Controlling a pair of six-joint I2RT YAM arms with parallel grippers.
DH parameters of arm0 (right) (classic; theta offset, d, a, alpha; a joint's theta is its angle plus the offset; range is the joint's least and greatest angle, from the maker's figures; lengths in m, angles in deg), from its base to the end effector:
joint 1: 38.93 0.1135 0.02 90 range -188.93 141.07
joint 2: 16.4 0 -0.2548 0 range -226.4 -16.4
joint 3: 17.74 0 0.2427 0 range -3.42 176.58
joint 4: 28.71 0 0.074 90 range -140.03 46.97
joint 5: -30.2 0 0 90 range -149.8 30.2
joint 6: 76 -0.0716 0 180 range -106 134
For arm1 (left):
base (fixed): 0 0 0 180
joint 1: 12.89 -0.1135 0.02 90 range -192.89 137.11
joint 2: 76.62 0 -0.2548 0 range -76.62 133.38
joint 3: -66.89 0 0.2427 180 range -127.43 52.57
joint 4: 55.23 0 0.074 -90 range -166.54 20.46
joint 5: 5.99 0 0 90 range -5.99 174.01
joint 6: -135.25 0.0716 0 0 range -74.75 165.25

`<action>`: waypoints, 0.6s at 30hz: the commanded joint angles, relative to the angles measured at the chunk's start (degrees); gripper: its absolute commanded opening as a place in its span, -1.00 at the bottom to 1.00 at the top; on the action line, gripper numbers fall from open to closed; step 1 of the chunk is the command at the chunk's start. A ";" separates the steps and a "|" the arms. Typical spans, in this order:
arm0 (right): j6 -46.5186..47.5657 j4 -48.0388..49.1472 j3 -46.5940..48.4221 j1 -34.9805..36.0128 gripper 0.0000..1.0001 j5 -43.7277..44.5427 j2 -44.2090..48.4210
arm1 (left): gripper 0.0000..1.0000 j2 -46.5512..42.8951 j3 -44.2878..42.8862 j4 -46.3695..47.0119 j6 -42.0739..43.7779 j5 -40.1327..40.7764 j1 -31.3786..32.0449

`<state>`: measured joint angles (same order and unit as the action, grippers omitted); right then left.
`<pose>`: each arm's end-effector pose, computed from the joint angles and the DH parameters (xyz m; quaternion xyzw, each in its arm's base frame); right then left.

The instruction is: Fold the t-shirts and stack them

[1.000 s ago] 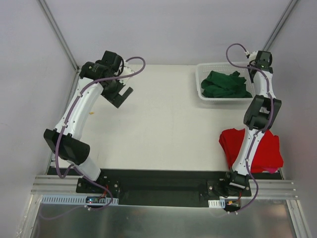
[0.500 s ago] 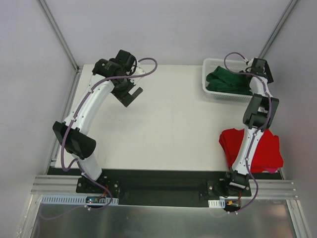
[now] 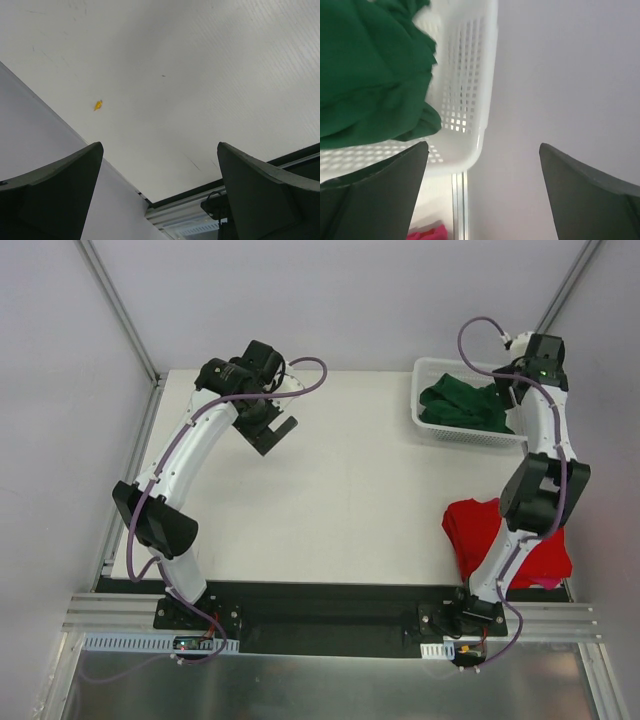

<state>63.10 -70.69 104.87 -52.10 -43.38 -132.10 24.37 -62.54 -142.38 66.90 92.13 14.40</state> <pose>0.4708 -0.1309 0.2903 -0.2082 0.8557 -0.3445 0.3252 0.3221 -0.1548 0.3554 0.3805 0.8822 0.0549 0.2720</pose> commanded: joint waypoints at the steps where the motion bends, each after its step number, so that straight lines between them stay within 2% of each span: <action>1: -1.56 -6.07 -0.63 2.18 0.93 -11.65 11.28 | 0.99 -0.53 -1.70 0.24 -0.12 -1.79 -0.22; 2: -1.03 -8.35 -0.62 2.27 0.93 -15.07 12.16 | 0.99 -0.62 -1.61 0.41 -0.20 -1.97 -0.22; 3: 2.19 -14.47 -0.54 2.36 0.93 -23.46 12.16 | 0.98 -0.79 -1.35 0.50 -0.03 -2.14 -0.31; 5: 7.38 -25.00 -0.54 2.79 0.93 -30.72 11.64 | 0.99 -0.97 -0.56 0.77 -0.03 -2.75 -0.22; 6: 13.42 -28.21 -0.54 3.06 0.93 -35.19 10.25 | 0.99 -1.23 -0.38 0.77 -0.03 -2.85 -0.22; 7: 17.22 -30.59 -0.97 3.32 0.93 -36.10 9.71 | 0.98 -1.41 0.06 0.85 -0.03 -2.93 -0.22; 9: 23.47 -33.33 -2.81 4.29 0.93 -34.72 8.65 | 0.99 -2.02 0.67 0.94 0.23 -2.93 -0.22; 12: 42.23 -33.77 -6.07 4.82 0.93 -31.29 8.21 | 0.99 -3.42 3.04 1.03 0.41 -2.58 -0.31; 16: 54.66 -35.88 -4.23 5.43 0.93 -27.59 6.46 | 0.98 -4.57 5.07 1.03 0.59 -2.06 -0.22; 18: 57.41 -34.48 -3.88 5.61 0.93 -26.01 5.93 | 0.99 -4.66 5.25 1.03 0.59 -1.53 -0.22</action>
<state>103.76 -102.38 98.31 -46.85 -70.85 -127.78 23.06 -58.05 -140.96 67.14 90.23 14.40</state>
